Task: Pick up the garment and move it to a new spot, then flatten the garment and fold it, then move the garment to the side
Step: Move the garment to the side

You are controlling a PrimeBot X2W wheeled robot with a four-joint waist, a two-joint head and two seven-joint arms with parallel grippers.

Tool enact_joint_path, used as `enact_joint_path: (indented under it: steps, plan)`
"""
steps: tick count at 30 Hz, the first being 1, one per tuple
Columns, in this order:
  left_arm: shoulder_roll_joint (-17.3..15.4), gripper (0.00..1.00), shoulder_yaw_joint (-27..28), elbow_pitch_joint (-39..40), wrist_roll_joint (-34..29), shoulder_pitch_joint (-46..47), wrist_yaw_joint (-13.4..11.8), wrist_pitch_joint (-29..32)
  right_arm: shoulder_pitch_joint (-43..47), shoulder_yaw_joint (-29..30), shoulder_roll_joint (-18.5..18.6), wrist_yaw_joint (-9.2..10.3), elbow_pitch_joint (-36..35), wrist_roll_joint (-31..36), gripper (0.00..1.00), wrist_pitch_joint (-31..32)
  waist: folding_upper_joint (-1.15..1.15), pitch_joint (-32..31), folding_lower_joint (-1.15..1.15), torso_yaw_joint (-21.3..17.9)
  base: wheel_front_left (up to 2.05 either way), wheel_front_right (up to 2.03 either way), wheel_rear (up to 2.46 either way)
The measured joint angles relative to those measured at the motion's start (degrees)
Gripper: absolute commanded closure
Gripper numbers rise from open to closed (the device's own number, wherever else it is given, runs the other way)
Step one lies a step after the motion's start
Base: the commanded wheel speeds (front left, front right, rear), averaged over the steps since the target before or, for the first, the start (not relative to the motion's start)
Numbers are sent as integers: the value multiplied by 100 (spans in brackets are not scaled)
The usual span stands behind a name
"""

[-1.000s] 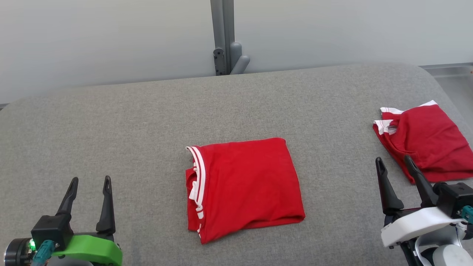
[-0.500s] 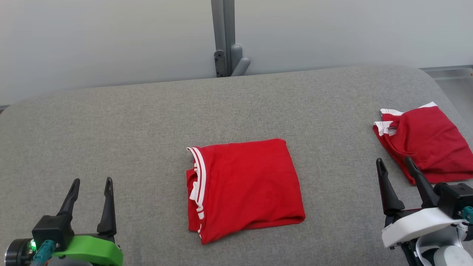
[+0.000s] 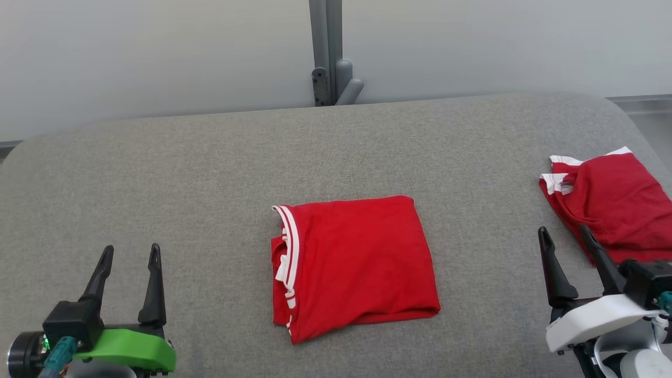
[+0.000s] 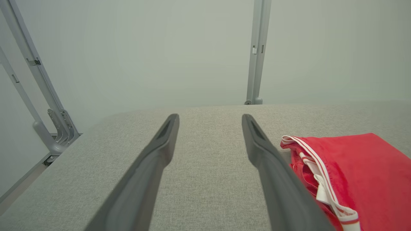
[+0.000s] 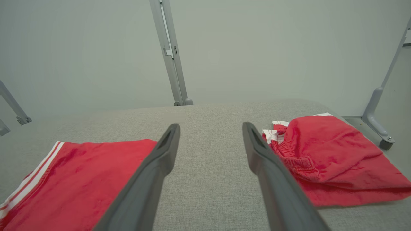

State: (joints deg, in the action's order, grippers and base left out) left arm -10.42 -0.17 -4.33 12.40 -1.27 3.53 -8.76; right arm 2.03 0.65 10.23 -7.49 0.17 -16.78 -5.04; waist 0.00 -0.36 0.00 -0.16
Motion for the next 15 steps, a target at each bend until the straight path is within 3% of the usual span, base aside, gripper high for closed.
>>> enact_joint_path:
  steps: [9, 15]
  plan:
    - [74, 0, -144, 5, 90, 744, 51, -302, -413, -302, 44, 0, 443, -20, 0, 162, 0, 341, 0, 383, 0, 0, 0]
    - [210, 0, -298, -101, 89, 1257, 91, -494, -1072, -827, 93, 0, 1518, -247, 0, 181, 0, 754, 0, 813, 0, 0, 0]
